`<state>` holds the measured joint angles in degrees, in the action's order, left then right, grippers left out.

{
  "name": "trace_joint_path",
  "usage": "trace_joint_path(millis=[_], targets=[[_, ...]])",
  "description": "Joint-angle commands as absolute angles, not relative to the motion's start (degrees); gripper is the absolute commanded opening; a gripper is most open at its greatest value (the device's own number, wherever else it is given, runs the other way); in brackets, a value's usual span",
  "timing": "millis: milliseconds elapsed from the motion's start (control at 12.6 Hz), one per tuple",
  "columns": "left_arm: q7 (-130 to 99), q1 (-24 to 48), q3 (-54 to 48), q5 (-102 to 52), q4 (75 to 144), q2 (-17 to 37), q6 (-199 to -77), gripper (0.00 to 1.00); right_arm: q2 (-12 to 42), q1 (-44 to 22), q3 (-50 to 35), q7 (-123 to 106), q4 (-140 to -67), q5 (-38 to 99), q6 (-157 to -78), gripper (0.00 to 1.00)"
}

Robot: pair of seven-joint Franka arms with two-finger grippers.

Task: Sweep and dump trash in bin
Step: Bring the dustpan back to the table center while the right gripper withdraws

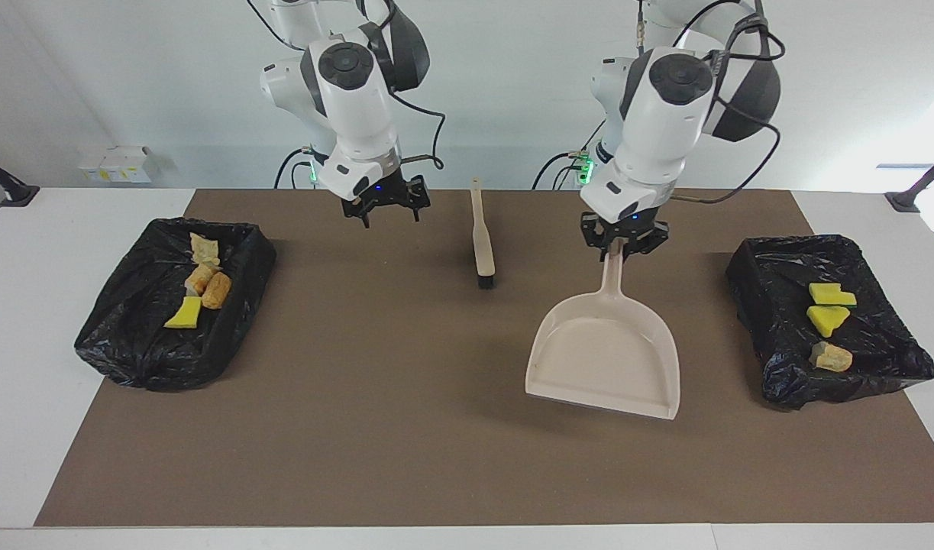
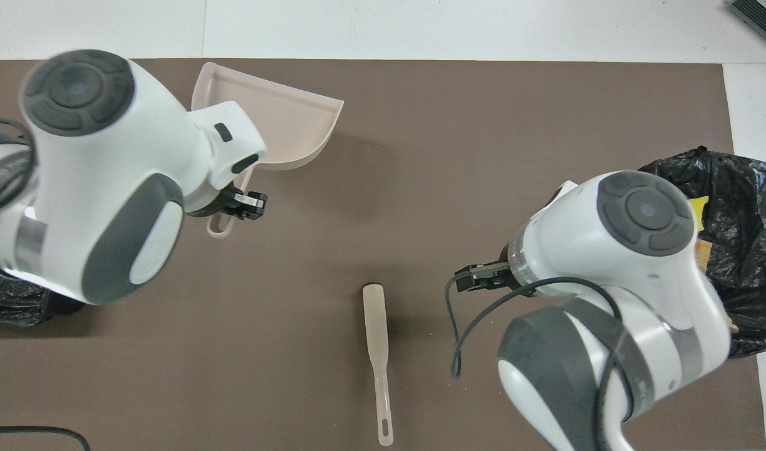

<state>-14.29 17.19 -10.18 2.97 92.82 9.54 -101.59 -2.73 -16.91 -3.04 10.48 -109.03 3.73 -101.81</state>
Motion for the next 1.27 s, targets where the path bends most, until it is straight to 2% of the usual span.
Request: trace_joint_path(millis=[0, 398, 557, 796, 1035, 1114, 1194], targets=[[-26.9, 25.0, -9.1, 2.4, 95.4, 13.8, -110.9, 0.0, -1.9, -11.1, -3.8, 1.4, -104.2, -0.2, -98.2, 1.0], [-33.5, 28.9, -9.1, 2.3, 95.5, 20.2, -122.0, 0.0, -1.5, -2.0, -3.8, -5.4, -100.0, -3.0, -98.1, 1.0], [-35.9, 30.8, -9.1, 2.4, 95.7, 22.8, -124.3, 0.0, -0.4, -0.4, -3.6, -6.3, -96.6, -3.4, -97.6, 1.0], [-35.7, 30.9, -9.1, 2.4, 95.8, 23.6, -124.7, 0.0, 1.0, 2.3, -3.5, -4.9, -92.0, -4.2, -94.6, 1.0], [-35.5, 31.1, -9.1, 2.3, 97.8, 23.8, -126.6, 0.3, 0.3, 2.7, -3.5, 0.3, -91.4, -3.5, -93.0, 1.0], [-35.8, 31.0, -9.1, 2.4, 98.1, 23.8, -127.2, 0.51, -0.2, 3.1, -3.5, 1.0, -91.7, -3.0, -92.6, 1.0], [-35.9, 30.9, -9.1, 2.4, 98.1, 23.8, -127.3, 0.88, -0.5, 3.3, -3.5, 1.0, -91.8, -1.9, -92.0, 1.0]])
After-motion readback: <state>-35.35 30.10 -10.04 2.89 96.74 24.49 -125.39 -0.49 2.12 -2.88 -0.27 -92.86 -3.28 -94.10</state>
